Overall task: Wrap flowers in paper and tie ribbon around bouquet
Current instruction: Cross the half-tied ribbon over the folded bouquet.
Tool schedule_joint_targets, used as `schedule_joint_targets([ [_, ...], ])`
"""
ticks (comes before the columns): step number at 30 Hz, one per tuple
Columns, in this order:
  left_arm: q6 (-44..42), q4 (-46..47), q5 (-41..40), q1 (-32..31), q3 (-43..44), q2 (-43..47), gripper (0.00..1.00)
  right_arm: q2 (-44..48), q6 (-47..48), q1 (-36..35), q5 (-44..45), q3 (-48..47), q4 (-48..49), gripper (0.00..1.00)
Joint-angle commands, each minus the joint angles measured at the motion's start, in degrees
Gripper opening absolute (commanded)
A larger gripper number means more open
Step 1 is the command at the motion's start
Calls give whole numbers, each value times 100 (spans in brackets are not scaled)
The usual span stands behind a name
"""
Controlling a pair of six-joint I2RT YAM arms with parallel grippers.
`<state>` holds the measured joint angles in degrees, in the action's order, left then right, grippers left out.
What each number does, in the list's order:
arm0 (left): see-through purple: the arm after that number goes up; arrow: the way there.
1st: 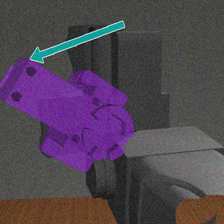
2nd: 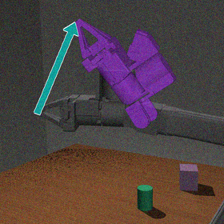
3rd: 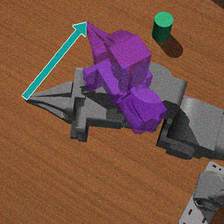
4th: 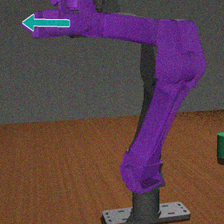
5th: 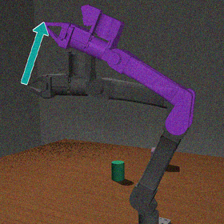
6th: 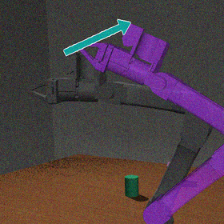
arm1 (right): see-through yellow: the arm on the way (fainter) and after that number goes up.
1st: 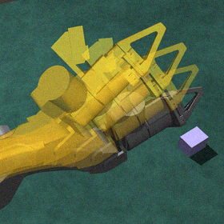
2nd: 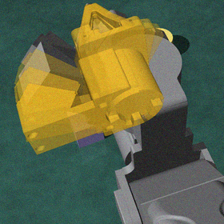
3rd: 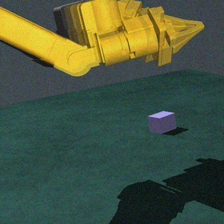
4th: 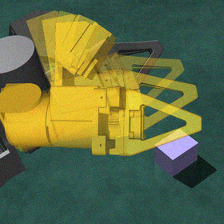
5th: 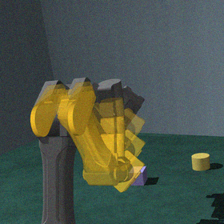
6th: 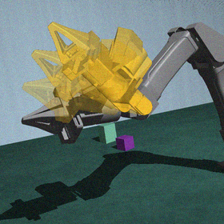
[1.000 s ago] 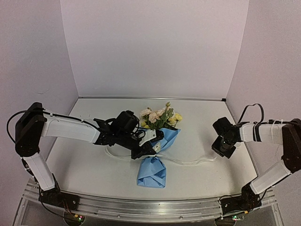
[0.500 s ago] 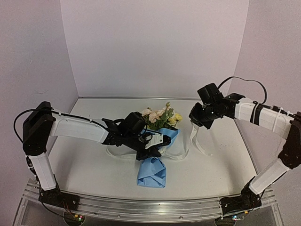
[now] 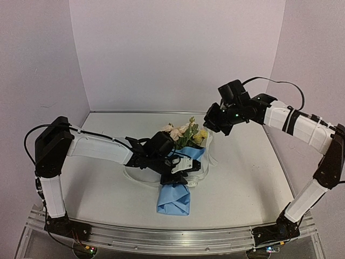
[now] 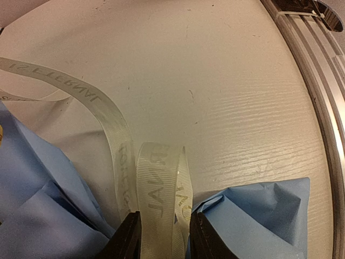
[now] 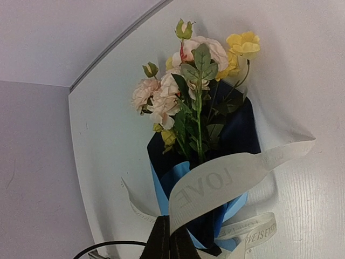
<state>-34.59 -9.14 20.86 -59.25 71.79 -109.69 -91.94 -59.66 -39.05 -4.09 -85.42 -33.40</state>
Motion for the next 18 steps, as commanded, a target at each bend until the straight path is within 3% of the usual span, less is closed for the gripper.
schedule_joint_targets([
  [1,375,122,13,-24,323,74,39,-32,7,-70,-43,-325,-130,0],
  [9,1438,928,571,115,-225,901,51,3,120,-206,-14,-383,-154,0],
  [18,3281,2511,1959,1139,-974,1596,56,-97,413,-505,-324,-646,-133,0],
])
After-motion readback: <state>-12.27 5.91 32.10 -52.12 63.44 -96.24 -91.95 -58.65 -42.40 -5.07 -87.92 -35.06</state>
